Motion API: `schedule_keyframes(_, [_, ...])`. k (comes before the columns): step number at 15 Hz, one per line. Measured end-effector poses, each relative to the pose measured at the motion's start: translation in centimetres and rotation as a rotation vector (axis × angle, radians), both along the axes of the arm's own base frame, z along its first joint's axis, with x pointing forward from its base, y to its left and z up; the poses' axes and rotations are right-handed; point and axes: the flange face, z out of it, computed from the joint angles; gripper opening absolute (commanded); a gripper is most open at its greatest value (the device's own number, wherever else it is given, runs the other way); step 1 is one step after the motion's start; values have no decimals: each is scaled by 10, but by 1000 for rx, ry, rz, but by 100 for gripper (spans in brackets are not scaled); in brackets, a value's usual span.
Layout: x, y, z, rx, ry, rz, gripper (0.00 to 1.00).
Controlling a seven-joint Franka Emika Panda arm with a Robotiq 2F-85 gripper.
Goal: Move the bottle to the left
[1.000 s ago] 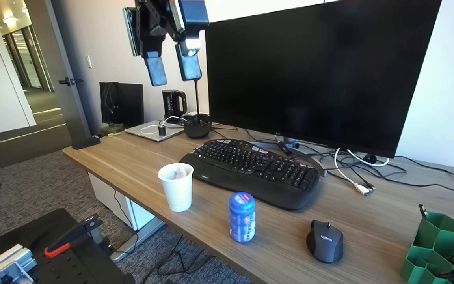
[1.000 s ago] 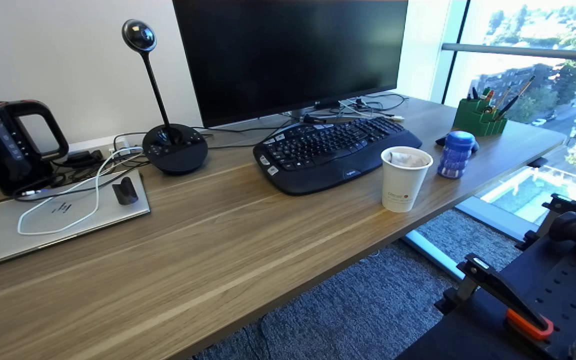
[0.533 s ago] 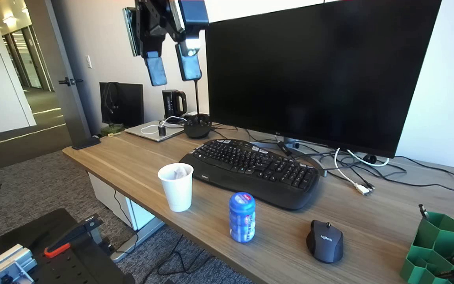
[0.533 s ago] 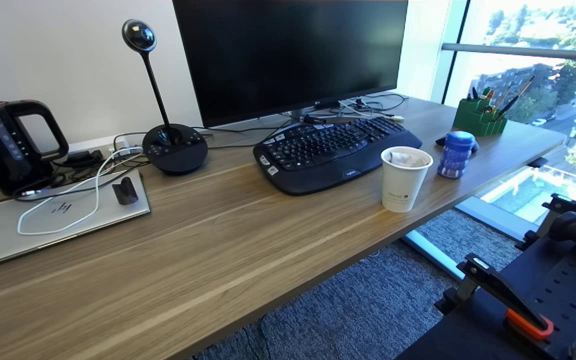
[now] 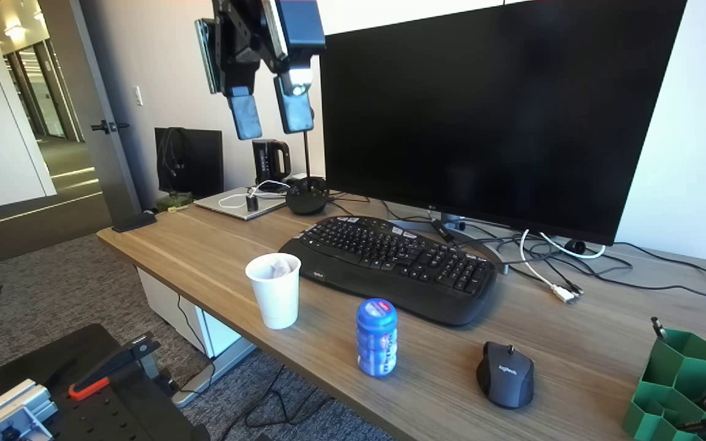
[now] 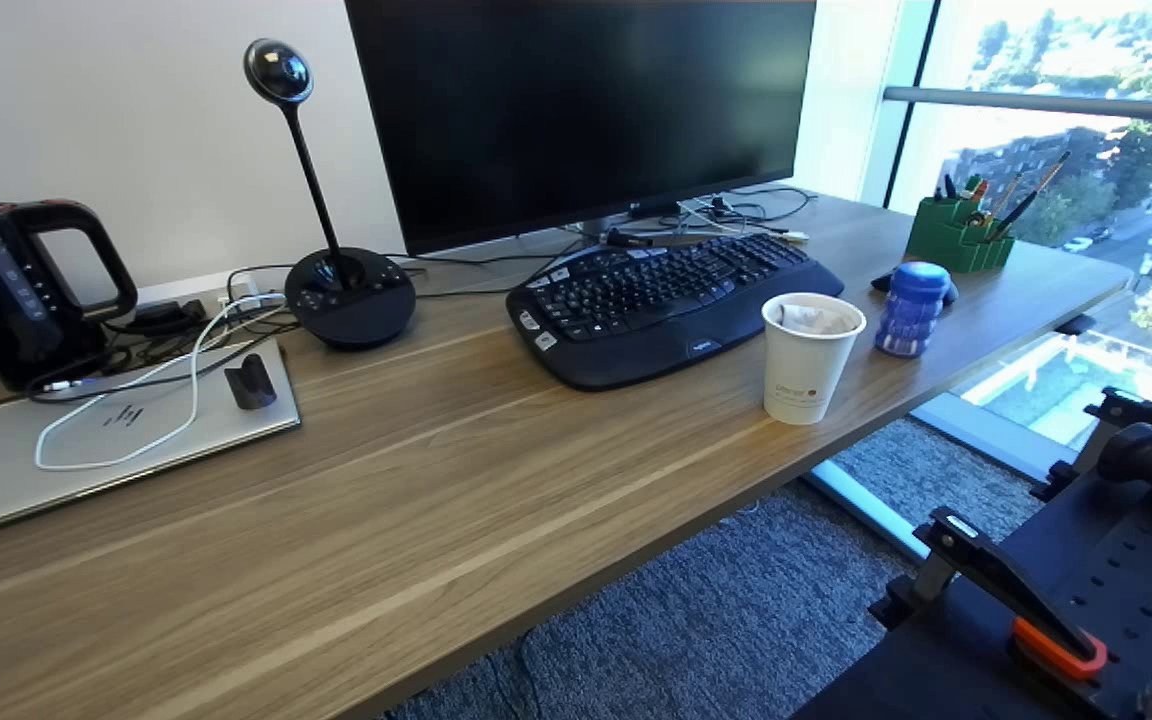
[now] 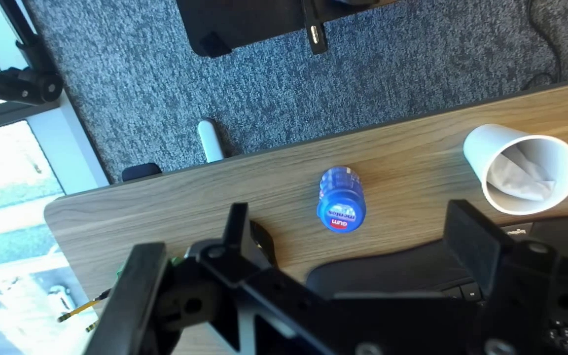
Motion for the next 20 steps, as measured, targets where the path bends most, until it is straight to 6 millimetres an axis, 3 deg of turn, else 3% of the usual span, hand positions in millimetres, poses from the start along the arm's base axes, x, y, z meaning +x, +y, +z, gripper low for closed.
schedule_keyframes(10, [50,-15,-74,-19,140,-66,100])
schedule_keyframes(15, [66,-14,-83,52,128,45,100])
schedule_keyframes(20, [73,-29,-97,61,117,87,100])
